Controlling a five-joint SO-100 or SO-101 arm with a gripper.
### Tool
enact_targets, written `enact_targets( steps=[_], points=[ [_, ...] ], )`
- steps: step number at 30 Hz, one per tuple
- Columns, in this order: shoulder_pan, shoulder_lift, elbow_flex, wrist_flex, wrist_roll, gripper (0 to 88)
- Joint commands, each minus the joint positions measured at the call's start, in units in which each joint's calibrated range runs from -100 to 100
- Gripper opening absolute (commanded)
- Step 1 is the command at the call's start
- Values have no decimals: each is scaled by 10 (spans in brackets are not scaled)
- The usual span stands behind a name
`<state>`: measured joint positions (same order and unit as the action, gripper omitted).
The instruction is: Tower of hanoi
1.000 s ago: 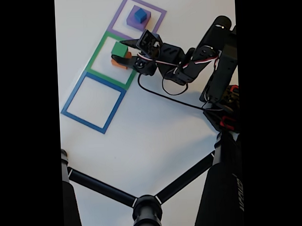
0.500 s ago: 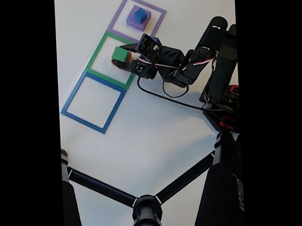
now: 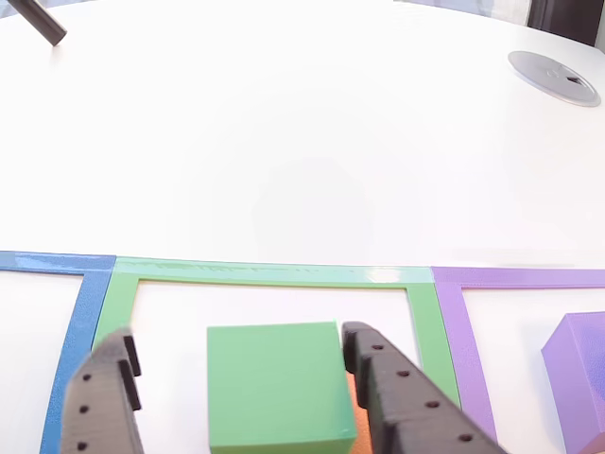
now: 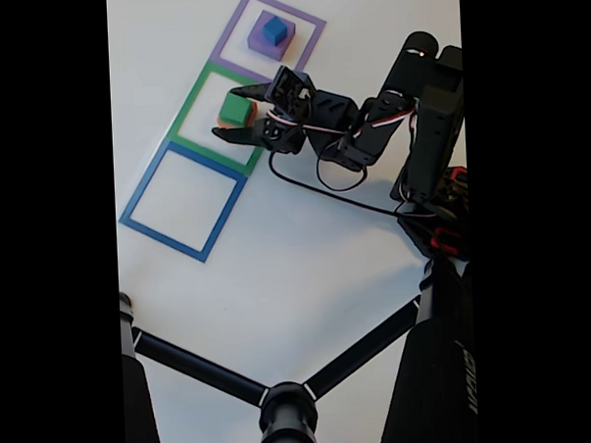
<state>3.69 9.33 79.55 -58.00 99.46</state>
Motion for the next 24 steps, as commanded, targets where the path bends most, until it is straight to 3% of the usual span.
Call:
enact_targets(
  steps=[1, 6, 13, 16, 20, 24],
  points=[
    [6, -36, -13, -5, 5, 267],
    [14, -167, -9, 110, 5, 260],
    [38, -459, -95, 570, 5, 180],
    [43, -550, -165, 774, 5, 91],
    [48, -630, -244, 968, 5, 9],
    [72, -677, -315, 1129, 5, 0]
  ],
)
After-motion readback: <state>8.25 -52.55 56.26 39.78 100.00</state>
